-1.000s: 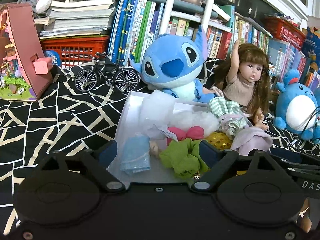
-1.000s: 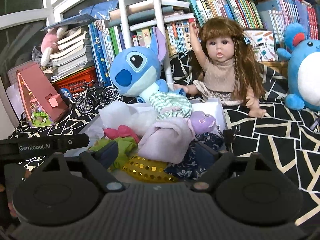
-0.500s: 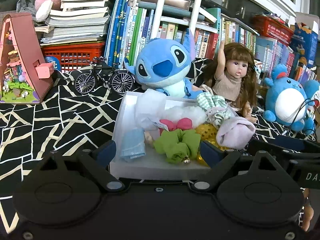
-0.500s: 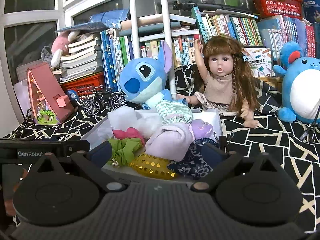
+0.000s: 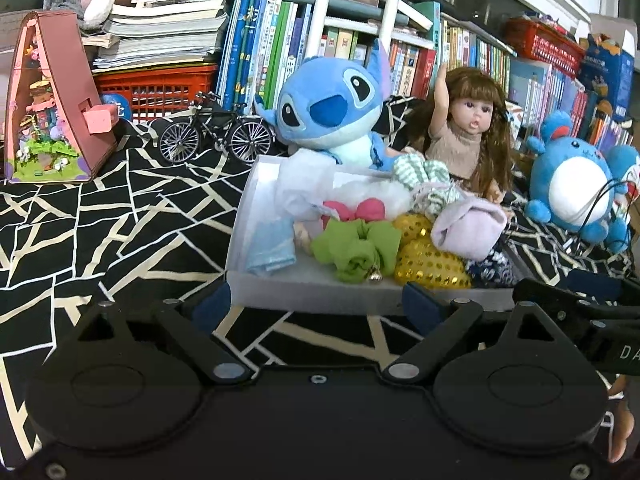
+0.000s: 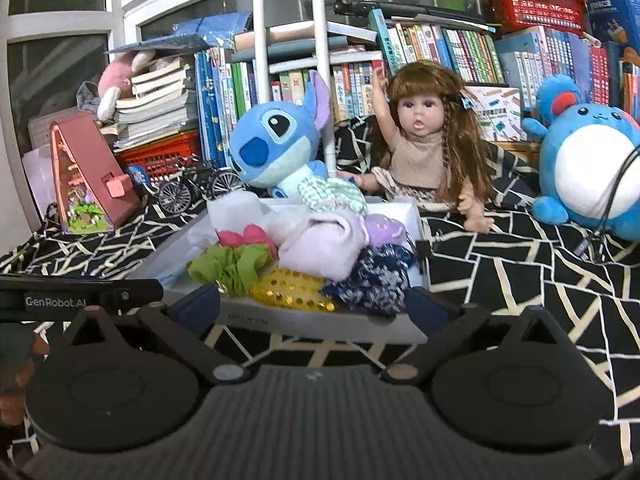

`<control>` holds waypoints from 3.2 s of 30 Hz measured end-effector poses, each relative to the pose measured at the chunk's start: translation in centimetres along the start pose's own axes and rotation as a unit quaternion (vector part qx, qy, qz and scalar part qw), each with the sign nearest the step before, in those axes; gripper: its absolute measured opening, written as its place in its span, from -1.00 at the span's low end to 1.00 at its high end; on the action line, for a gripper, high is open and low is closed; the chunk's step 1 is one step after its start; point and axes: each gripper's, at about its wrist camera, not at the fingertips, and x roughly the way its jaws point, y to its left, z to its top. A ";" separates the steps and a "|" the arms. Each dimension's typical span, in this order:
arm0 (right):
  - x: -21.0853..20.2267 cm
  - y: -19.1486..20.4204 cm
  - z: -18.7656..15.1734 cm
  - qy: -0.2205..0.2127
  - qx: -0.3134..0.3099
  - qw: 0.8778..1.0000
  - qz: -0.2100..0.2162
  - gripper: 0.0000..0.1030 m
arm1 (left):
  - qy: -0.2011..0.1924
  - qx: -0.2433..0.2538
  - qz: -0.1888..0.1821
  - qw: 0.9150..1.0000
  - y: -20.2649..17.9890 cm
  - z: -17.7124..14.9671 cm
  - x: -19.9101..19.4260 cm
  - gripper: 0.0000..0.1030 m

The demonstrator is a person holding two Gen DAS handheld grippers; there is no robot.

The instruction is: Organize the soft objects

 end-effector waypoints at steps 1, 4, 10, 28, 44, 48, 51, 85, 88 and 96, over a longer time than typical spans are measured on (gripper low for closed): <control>0.0 0.0 -0.2 0.002 0.000 1.000 -0.003 1.00 | 0.000 0.003 0.003 1.000 -0.1 -0.3 0.0 0.79; 0.1 -0.3 -1.0 0.009 0.005 1.000 -0.009 1.00 | 0.000 0.011 0.011 1.000 -0.3 -1.0 0.2 0.79; 0.7 -0.4 -2.1 0.024 0.006 0.999 -0.026 1.00 | 0.002 0.017 0.028 0.999 -0.6 -1.9 0.9 0.79; 3.2 -0.4 -3.8 0.069 -0.004 0.996 -0.059 1.00 | 0.017 0.012 0.077 0.997 -0.7 -3.2 3.3 0.80; 4.4 -0.3 -4.0 0.101 -0.010 0.993 -0.065 1.00 | 0.031 0.005 0.086 0.996 -0.5 -3.3 4.3 0.90; 4.4 -0.3 -4.0 0.103 -0.013 0.992 -0.067 1.00 | 0.035 0.005 0.088 0.996 -0.5 -3.3 4.4 0.99; 4.4 -0.3 -4.0 0.103 -0.014 0.992 -0.067 1.00 | 0.037 0.009 0.091 0.995 -0.6 -3.3 4.5 0.99; 4.5 -0.3 -4.0 0.103 -0.013 0.992 -0.067 1.00 | 0.043 0.020 0.099 0.994 -1.0 -3.3 4.8 1.00; 4.5 -0.3 -4.0 0.103 -0.013 0.992 -0.067 1.00 | 0.043 0.020 0.099 0.994 -1.0 -3.3 4.8 1.00; 4.5 -0.3 -4.0 0.103 -0.013 0.992 -0.067 1.00 | 0.043 0.020 0.099 0.994 -1.0 -3.3 4.8 1.00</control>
